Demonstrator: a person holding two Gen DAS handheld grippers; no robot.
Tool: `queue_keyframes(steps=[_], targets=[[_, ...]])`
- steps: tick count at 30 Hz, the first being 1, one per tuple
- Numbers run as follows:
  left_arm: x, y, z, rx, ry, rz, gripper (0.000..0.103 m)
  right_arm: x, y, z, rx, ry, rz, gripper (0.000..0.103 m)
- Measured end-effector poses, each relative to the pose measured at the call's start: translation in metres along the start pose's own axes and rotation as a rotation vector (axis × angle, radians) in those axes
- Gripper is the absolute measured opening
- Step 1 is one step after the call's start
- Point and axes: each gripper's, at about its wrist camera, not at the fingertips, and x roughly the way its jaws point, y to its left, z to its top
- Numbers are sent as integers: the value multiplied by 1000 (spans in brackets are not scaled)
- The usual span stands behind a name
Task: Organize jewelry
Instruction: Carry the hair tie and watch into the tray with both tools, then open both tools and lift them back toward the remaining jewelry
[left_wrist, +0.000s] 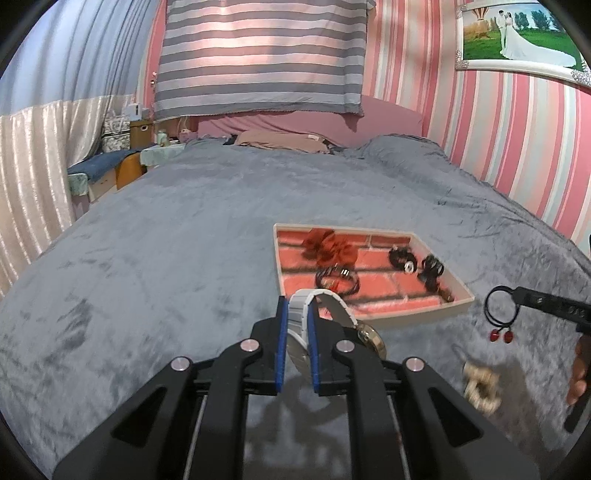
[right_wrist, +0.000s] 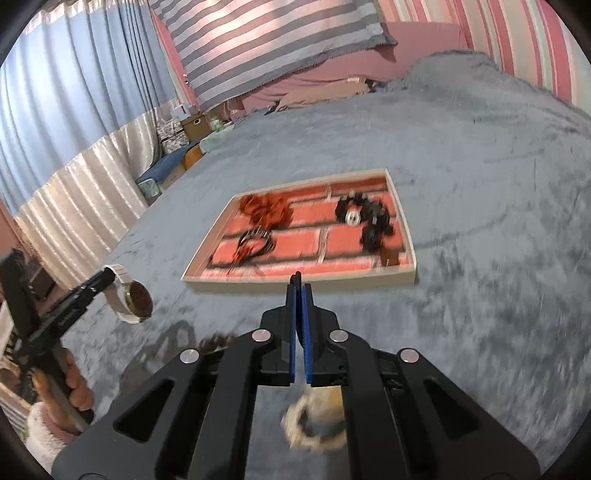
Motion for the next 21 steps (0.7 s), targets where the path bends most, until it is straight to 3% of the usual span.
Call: queue_keyframes(steps=[5, 10, 14, 21], targets=[[35, -12, 25, 17, 24, -6, 11, 30, -3, 34, -29, -26, -61, 4], [95, -19, 37, 18, 90, 22, 11, 74, -7, 55, -67, -23, -152, 4], [137, -22, 36, 22, 151, 44, 11, 112, -10, 57, -125, 3, -248, 4], [191, -21, 31, 35, 223, 94, 10, 156, -30, 56, -138, 58, -319, 4]])
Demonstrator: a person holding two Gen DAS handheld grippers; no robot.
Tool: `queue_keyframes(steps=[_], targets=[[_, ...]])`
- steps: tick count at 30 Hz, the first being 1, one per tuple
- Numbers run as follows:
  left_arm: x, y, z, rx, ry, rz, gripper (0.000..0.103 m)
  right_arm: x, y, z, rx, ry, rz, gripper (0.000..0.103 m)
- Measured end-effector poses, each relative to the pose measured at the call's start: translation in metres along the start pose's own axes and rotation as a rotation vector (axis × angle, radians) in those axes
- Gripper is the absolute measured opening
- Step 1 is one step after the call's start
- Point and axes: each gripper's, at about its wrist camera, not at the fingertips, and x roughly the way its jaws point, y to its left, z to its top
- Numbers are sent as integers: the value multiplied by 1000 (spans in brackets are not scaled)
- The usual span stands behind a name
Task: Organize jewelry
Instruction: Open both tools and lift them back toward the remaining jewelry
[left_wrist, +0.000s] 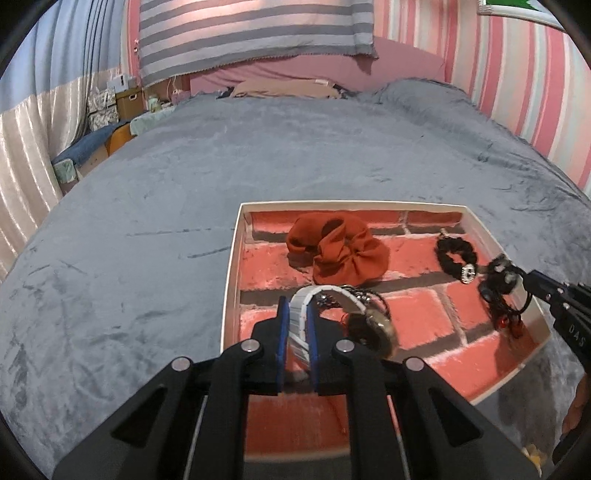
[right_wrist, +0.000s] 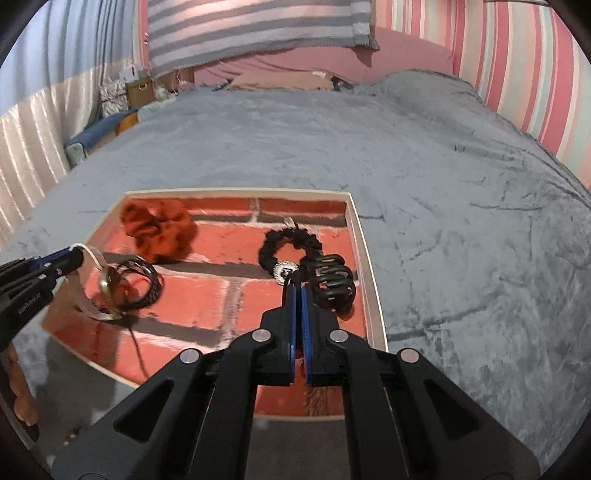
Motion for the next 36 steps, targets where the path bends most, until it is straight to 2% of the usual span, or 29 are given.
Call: queue_keyframes(steps=[9, 11, 12, 13, 14, 16, 17, 21, 23, 24, 25, 28, 36], targets=[[39, 11, -1, -11, 109, 54, 11, 37, -8, -3, -3, 85, -19, 4], [38, 12, -4, -6, 112, 55, 11, 37, -10, -6, 0, 95, -10, 10], [37, 11, -5, -2, 116, 54, 12, 36, -11, -7, 4, 94, -3, 18], [34, 11, -6, 2, 116, 52, 15, 32, -14, -8, 13, 91, 7, 30], [29, 11, -6, 1, 110, 43, 20, 29, -16, -8, 26, 86, 18, 36], [16, 9, -4, 4, 77, 39, 57, 16, -23, -6, 66, 63, 62, 48], [8, 7, -3, 9, 51, 45, 61, 9, -25, -5, 77, 49, 76, 51], [-27, -1, 2, 31, -7, 21, 66, -20, -29, -2, 84, 8, 86, 70], [-44, -2, 2, 24, -38, 18, 78, -38, -30, -5, 77, -21, 83, 82], [-54, -1, 2, 16, -50, 13, 85, -47, -31, -7, 73, -38, 74, 92], [-67, 2, -1, 3, -60, -4, 88, -56, -32, -11, 74, -54, 63, 98], [-90, 2, -9, -14, -75, -32, 91, -85, -38, -32, 92, -90, 57, 99], [-133, 3, -61, -11, -75, -40, 93, -123, -39, -101, 56, -72, -2, 99]])
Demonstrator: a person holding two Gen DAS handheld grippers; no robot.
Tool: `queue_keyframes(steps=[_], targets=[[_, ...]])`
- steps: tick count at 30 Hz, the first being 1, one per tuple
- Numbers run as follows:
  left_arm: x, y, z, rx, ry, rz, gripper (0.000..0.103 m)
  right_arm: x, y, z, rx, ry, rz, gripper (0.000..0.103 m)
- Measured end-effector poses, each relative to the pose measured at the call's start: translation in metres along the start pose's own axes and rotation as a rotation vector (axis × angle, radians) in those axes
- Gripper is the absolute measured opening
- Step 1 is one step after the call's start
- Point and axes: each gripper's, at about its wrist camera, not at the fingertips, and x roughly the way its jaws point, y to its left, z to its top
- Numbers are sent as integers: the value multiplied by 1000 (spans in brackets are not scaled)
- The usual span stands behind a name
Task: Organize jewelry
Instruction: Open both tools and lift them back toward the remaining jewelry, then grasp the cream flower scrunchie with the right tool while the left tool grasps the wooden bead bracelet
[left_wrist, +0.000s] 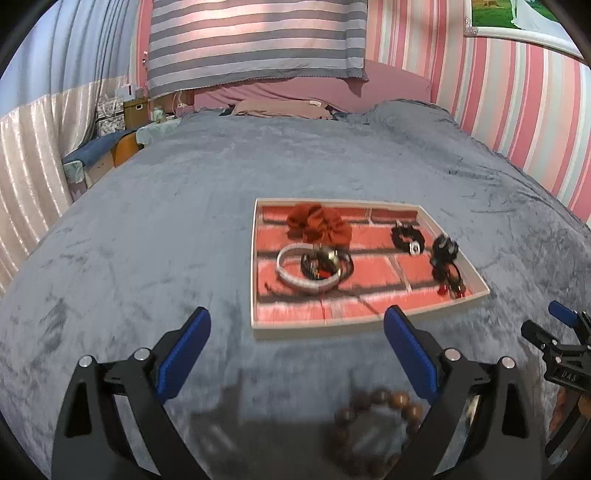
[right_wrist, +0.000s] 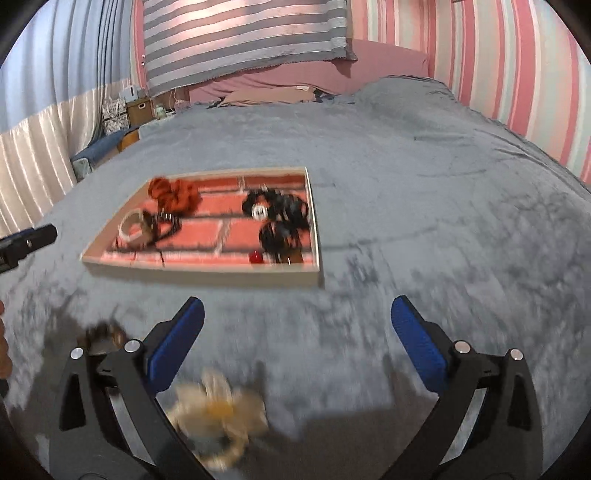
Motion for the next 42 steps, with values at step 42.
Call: queue_keyframes(steps=[42], targets=[[49, -26, -92, 53, 162, 18, 91, 21, 23, -85, -72, 154, 15, 77]])
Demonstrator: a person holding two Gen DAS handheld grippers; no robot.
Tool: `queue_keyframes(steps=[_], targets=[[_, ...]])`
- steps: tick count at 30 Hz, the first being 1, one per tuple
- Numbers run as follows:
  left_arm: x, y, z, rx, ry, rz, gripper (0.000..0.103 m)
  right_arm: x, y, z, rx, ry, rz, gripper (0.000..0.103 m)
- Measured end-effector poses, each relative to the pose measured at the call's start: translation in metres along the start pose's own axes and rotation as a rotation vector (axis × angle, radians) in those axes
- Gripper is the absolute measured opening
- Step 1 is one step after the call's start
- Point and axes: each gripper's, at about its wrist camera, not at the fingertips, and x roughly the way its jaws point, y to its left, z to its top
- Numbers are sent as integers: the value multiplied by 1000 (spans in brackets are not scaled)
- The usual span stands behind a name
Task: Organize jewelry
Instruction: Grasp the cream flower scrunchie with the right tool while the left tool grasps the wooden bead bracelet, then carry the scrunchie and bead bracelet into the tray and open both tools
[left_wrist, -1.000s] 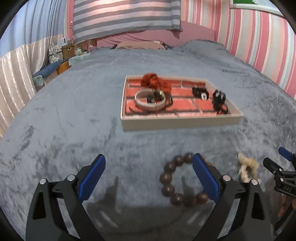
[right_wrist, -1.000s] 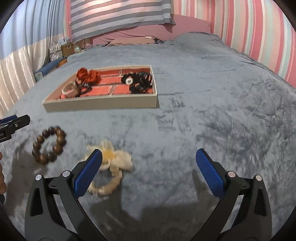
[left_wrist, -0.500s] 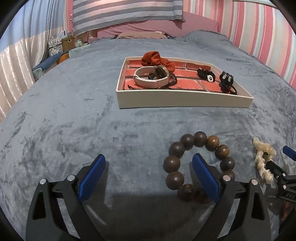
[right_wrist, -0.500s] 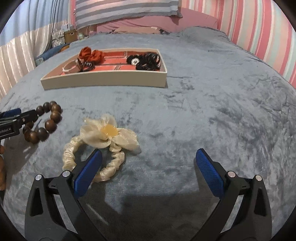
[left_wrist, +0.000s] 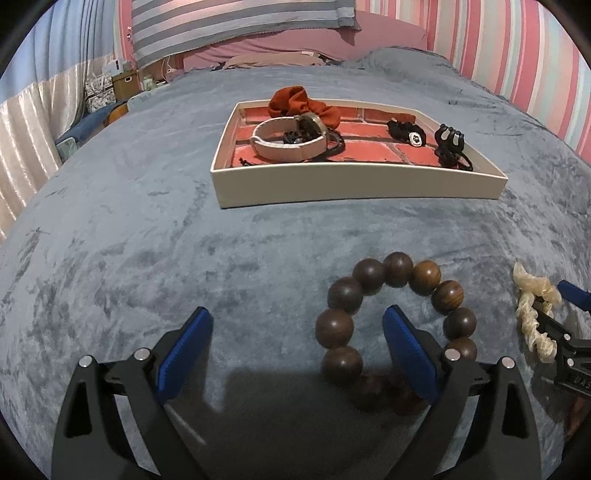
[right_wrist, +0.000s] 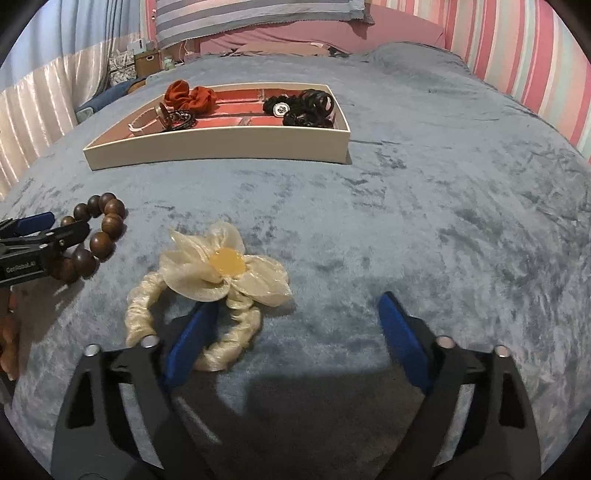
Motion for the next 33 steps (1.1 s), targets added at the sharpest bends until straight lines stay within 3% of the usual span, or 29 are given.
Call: queue_keyframes(steps=[4, 6, 7, 9, 12, 19, 33], targets=[[-1, 0, 0, -3, -11, -17, 72, -2, 7, -1, -31, -7, 33, 55], [-2, -3, 0, 10, -16, -18, 67, -2, 9, -1, -42, -8, 36, 50], [-2, -4, -1, 15, -17, -17, 65, -2, 10, 0, -42, -9, 42, 39], [-1, -5, -1, 25, -16, -13, 61, -1, 8, 0, -34, -5, 55, 27], [-2, -7, -2, 35, -19, -16, 51, -2, 2, 0, -3, -8, 58, 19], [-4, -12, -4, 57, -33, -27, 25, -3, 2, -2, 1, -17, 38, 17], [-6, -11, -5, 42, -39, -38, 23, -4, 7, -4, -24, -27, 7, 16]])
